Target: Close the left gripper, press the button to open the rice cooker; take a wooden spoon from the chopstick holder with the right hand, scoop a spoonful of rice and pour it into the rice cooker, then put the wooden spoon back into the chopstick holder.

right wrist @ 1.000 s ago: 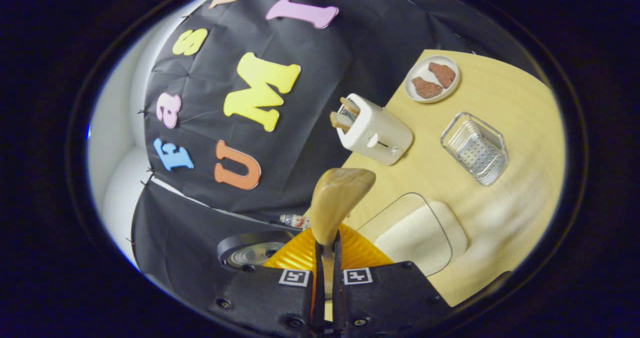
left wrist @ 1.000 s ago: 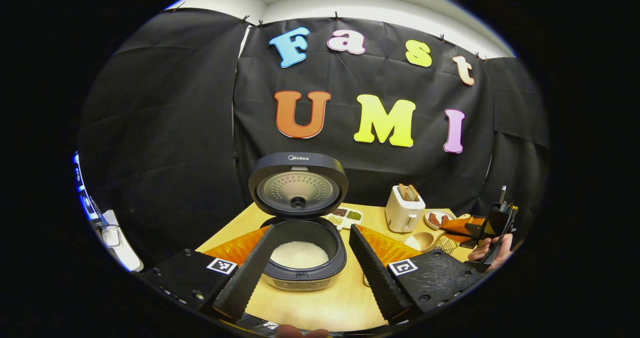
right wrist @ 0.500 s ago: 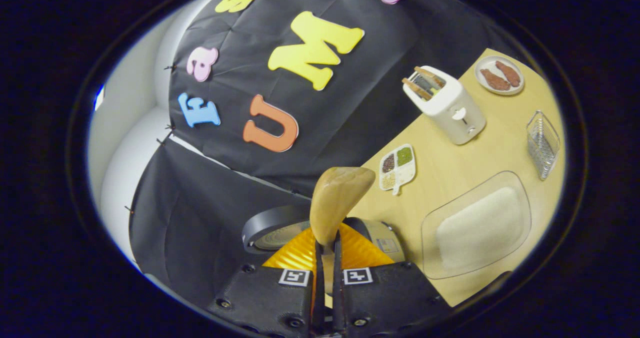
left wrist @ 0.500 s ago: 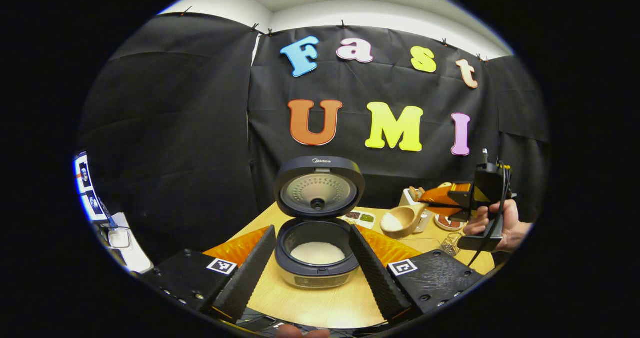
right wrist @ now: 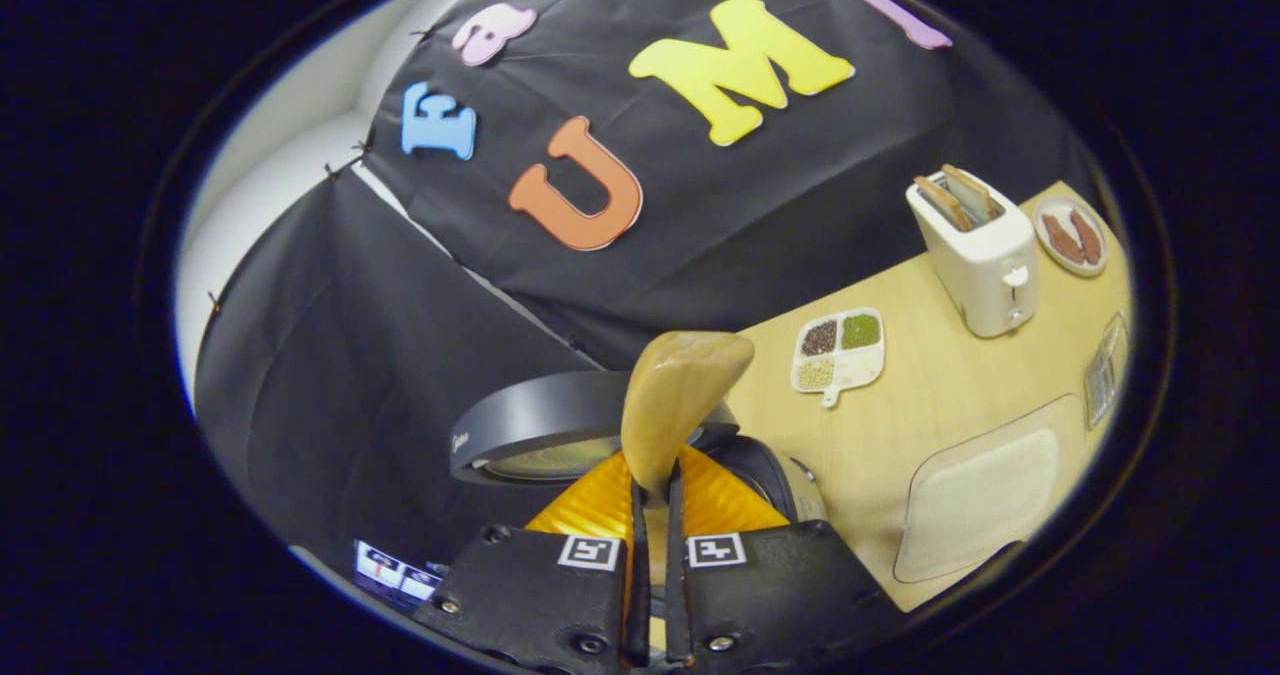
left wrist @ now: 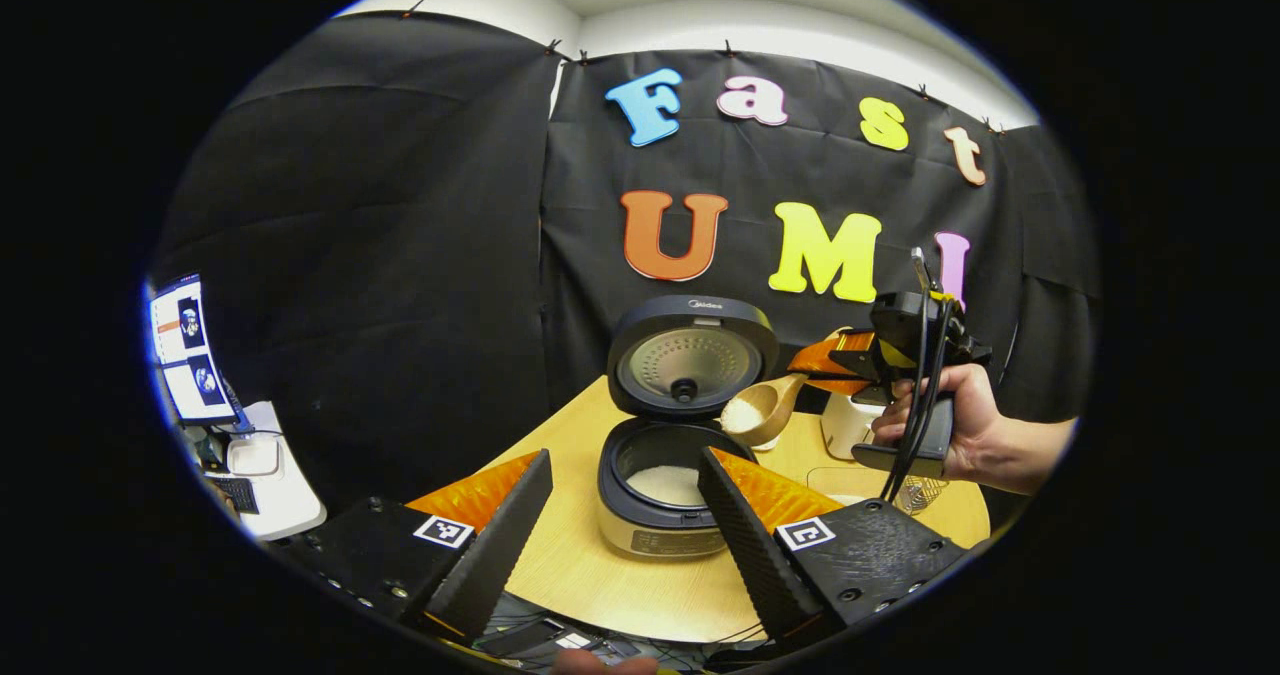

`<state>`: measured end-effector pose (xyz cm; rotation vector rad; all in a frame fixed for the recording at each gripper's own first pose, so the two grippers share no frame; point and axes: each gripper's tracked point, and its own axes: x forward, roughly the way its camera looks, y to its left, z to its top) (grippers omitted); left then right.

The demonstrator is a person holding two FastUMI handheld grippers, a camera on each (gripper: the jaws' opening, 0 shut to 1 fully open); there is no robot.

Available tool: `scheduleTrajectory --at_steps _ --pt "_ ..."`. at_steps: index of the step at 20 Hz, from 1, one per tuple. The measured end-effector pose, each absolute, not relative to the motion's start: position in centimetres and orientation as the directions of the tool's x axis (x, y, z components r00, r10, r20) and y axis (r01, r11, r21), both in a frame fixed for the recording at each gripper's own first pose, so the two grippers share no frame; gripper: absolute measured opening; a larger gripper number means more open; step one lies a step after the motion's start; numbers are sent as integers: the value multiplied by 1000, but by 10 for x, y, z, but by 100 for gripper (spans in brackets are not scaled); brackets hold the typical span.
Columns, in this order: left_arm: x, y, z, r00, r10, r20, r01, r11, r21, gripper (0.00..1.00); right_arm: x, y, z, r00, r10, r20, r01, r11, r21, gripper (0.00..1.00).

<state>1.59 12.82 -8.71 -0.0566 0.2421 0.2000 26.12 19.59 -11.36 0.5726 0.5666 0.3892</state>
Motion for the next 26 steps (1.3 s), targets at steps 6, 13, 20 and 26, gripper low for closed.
scheduleTrajectory --at_steps 6,13,20,26 --pt "16 149 -88 940 239 -243 -263 962 -72 95 258 217 -123 801 435 -411 -298 886 355 12" --pt "10 159 -91 935 245 -254 -274 958 -83 95 256 239 -122 828 406 -385 -407 910 85 11" --pt "5 171 -89 933 258 -250 -296 946 -129 95 251 252 -119 855 396 -334 -460 877 -139 11" --pt "4 176 -85 935 269 -231 -309 938 -157 95 243 260 -110 879 393 -268 -468 819 -333 11"
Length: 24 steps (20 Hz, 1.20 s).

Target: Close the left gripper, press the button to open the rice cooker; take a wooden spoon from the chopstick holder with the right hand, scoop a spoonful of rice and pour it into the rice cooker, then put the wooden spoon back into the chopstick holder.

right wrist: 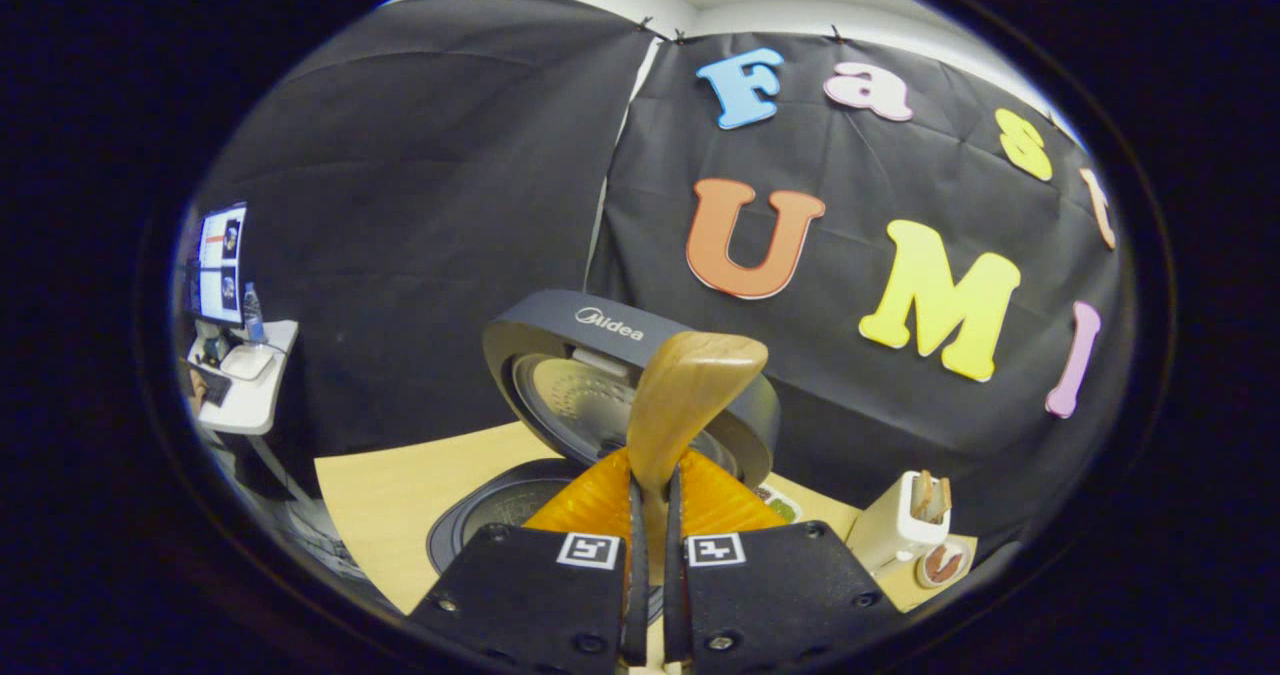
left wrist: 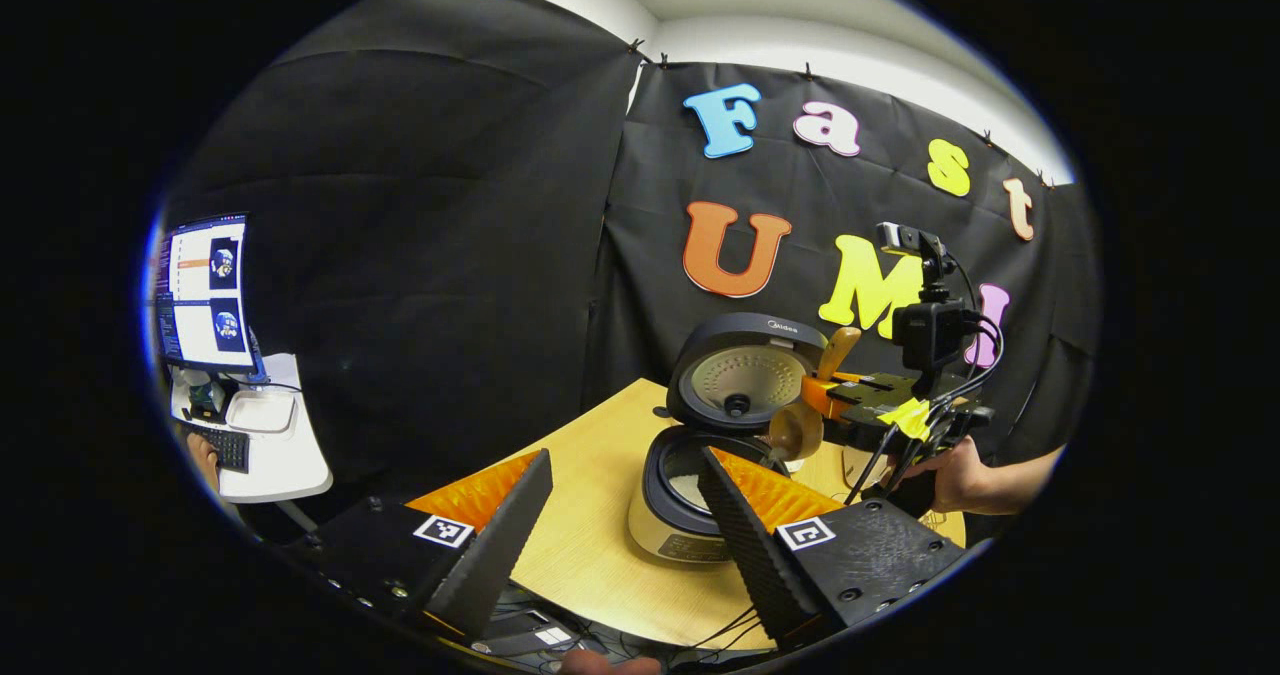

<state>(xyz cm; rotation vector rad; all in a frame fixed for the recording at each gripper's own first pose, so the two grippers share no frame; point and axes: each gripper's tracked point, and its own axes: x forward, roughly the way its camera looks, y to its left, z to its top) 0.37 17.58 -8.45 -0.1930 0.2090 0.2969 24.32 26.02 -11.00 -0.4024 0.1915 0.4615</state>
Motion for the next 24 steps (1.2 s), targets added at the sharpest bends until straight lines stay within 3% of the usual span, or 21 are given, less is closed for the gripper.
scheduleTrajectory --at_steps 4,12,24 --pt "0 174 -86 935 267 -234 -307 939 -156 95 239 263 -109 879 404 -252 -474 799 -370 11" --pt "0 169 -85 940 251 -232 -289 946 -146 95 229 247 -101 877 403 -262 -467 841 -273 11" --pt "32 96 -70 971 97 -216 -125 985 -120 95 192 153 -63 873 394 -288 -377 919 114 11"
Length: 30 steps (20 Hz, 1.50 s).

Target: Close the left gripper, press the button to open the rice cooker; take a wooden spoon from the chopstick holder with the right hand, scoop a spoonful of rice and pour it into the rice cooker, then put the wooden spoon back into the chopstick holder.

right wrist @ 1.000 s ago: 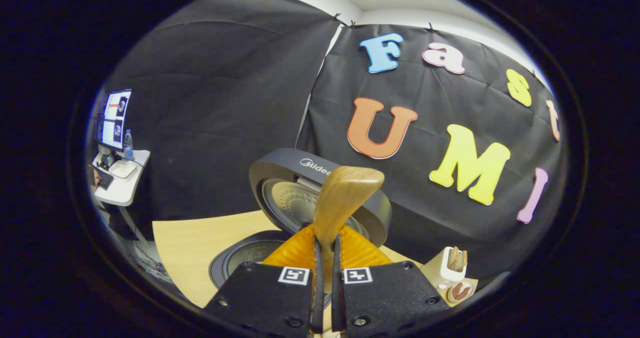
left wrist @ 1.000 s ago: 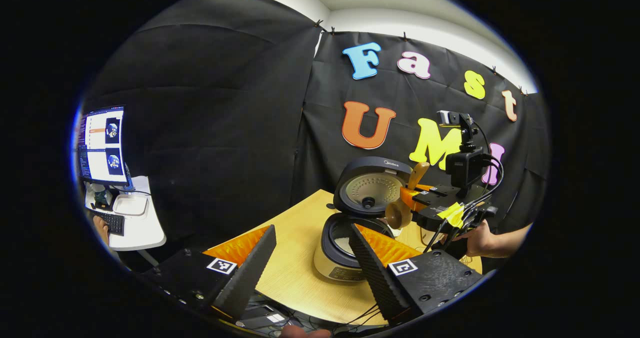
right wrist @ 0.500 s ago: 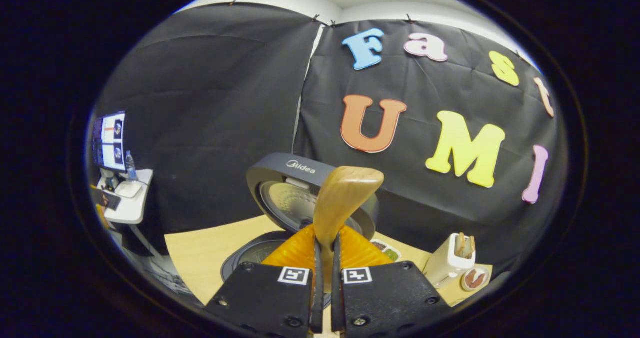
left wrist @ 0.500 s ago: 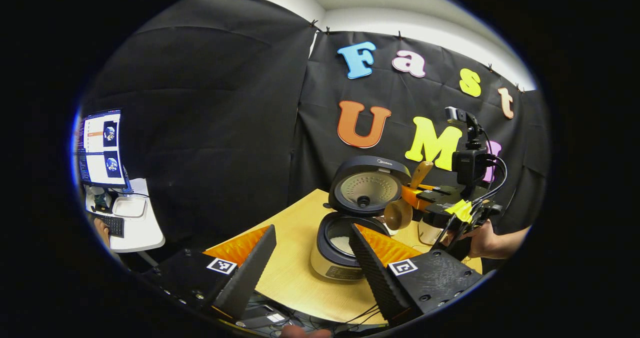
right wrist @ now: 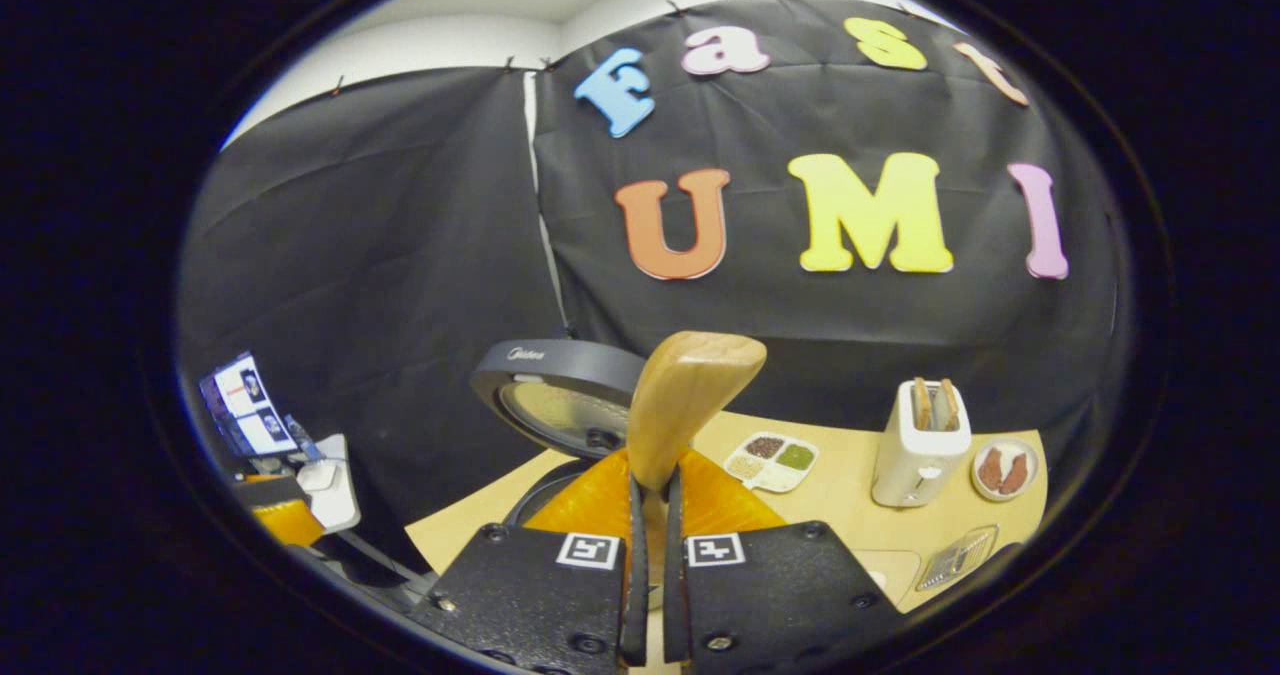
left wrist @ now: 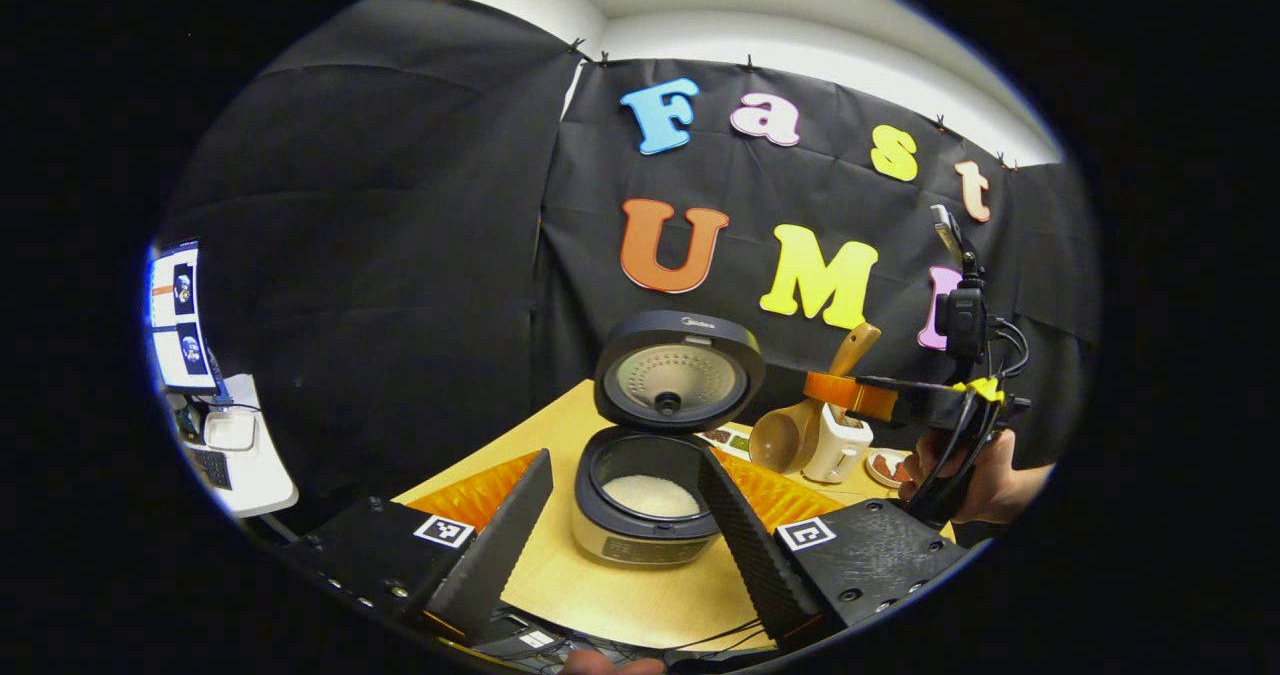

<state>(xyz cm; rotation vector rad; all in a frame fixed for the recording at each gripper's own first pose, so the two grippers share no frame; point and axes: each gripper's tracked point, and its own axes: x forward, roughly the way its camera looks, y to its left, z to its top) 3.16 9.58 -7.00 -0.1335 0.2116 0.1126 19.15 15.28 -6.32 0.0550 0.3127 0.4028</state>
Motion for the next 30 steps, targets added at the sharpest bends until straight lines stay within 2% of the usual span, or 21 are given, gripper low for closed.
scheduleTrajectory --at_steps 3,8,10,17,23,30 --pt "45 68 -67 977 40 -208 -65 991 -118 95 191 94 -52 903 327 -279 -285 941 182 11" --pt "72 23 -66 976 -48 -212 23 993 -119 95 189 -35 -58 945 134 -297 -71 974 214 11" --pt "78 8 -69 973 -74 -220 47 991 -125 95 188 -86 -67 946 61 -319 13 975 223 11" --pt "98 -32 -76 958 -116 -263 90 990 -111 95 197 -196 -132 905 -72 -420 205 937 282 11" --pt "104 -42 -80 950 -103 -293 80 993 -87 95 223 -248 -174 880 -116 -460 251 937 245 11" --pt "108 -37 -81 951 -61 -304 37 996 -85 95 255 -259 -239 849 -71 -523 232 940 249 12"
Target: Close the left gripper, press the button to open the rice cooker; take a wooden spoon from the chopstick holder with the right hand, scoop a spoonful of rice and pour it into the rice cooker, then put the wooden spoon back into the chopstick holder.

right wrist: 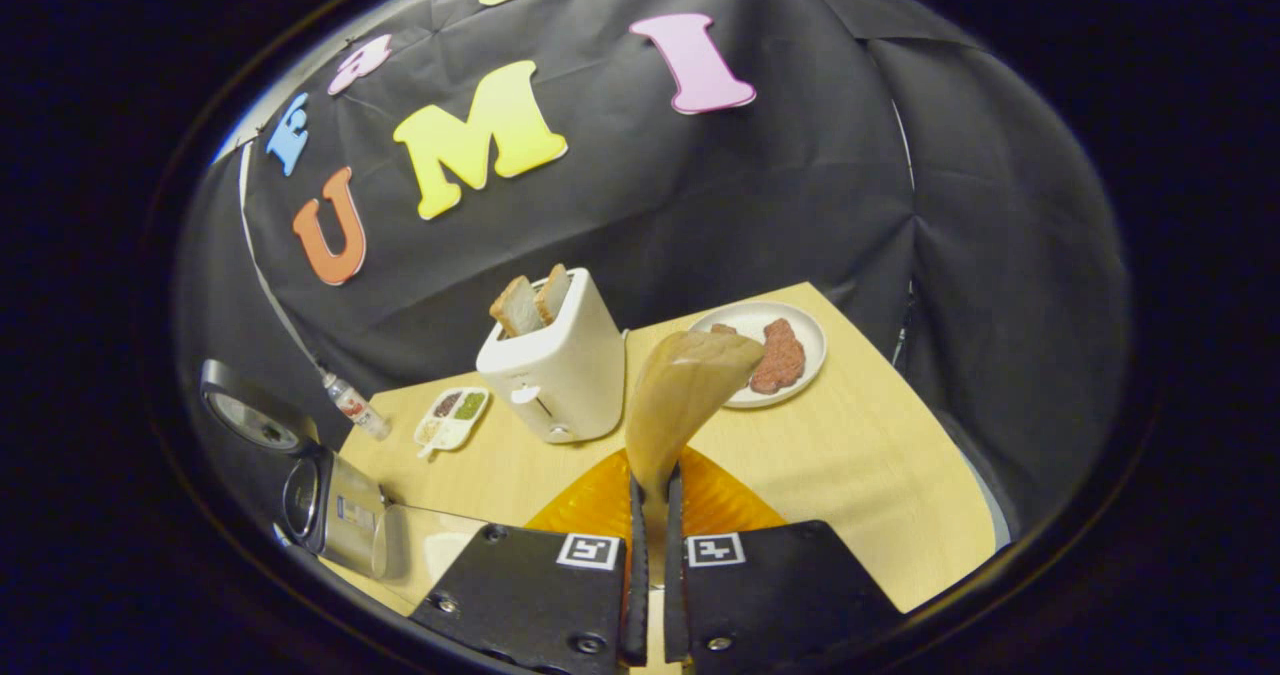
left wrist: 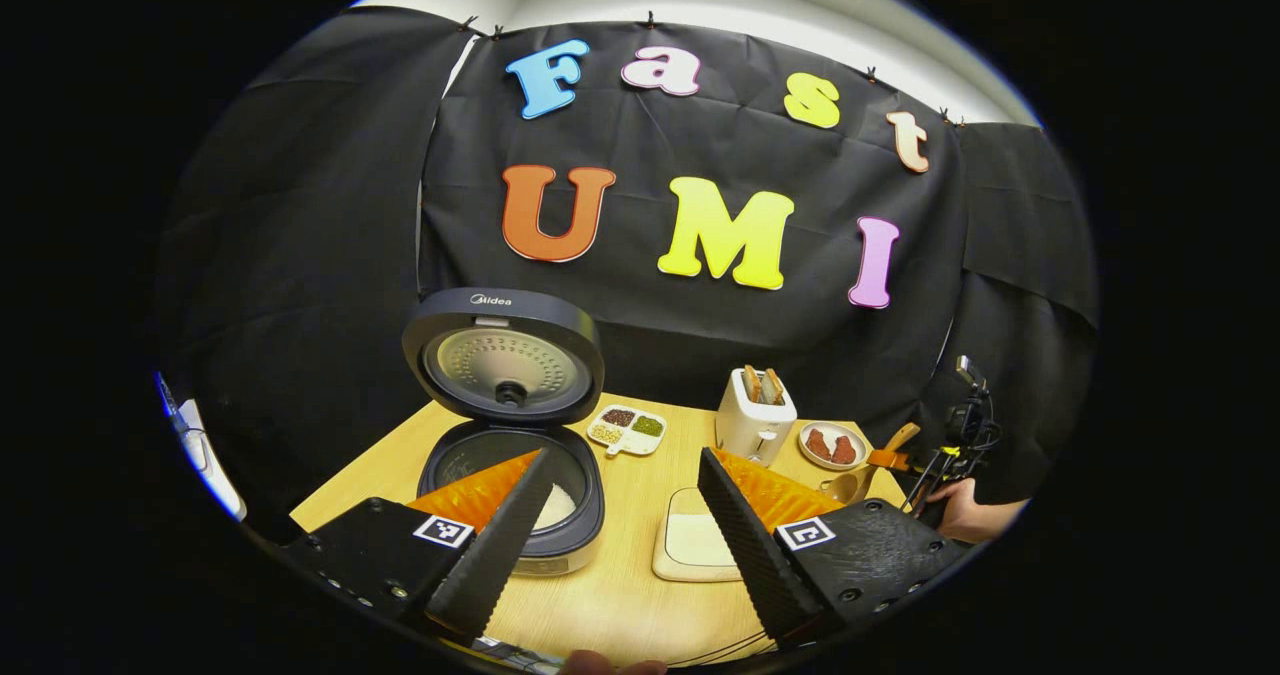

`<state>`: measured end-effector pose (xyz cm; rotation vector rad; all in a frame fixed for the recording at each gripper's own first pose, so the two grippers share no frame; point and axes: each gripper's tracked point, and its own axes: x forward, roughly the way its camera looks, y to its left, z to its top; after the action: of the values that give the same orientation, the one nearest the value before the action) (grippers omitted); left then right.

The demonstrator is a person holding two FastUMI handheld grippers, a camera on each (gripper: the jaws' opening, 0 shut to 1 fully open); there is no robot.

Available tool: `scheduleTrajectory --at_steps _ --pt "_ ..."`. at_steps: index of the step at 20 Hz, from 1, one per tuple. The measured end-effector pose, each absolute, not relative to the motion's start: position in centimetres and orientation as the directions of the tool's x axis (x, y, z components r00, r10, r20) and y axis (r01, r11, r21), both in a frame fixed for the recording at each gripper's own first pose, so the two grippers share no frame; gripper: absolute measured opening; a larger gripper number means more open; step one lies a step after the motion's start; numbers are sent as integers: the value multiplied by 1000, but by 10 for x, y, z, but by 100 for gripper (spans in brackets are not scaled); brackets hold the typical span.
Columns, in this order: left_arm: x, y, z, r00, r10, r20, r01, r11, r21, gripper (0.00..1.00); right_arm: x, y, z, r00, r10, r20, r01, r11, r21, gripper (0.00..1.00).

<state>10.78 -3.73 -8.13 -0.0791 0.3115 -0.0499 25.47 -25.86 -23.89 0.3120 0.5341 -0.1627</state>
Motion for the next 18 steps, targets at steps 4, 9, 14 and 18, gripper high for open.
scheduleTrajectory --at_steps 4,9,14,18 --pt "110 -32 -85 947 -34 -320 15 998 -64 95 258 -258 -265 831 -64 -553 238 939 249 12" --pt "114 -17 -81 948 8 -318 -35 996 -79 95 258 -264 -278 827 -69 -558 260 927 270 16" --pt "115 -11 -74 956 18 -294 -40 997 -69 95 252 -265 -261 835 -95 -543 262 934 241 22" --pt "119 -11 -66 964 3 -264 -26 996 -82 95 242 -271 -241 842 -121 -526 266 941 208 35"
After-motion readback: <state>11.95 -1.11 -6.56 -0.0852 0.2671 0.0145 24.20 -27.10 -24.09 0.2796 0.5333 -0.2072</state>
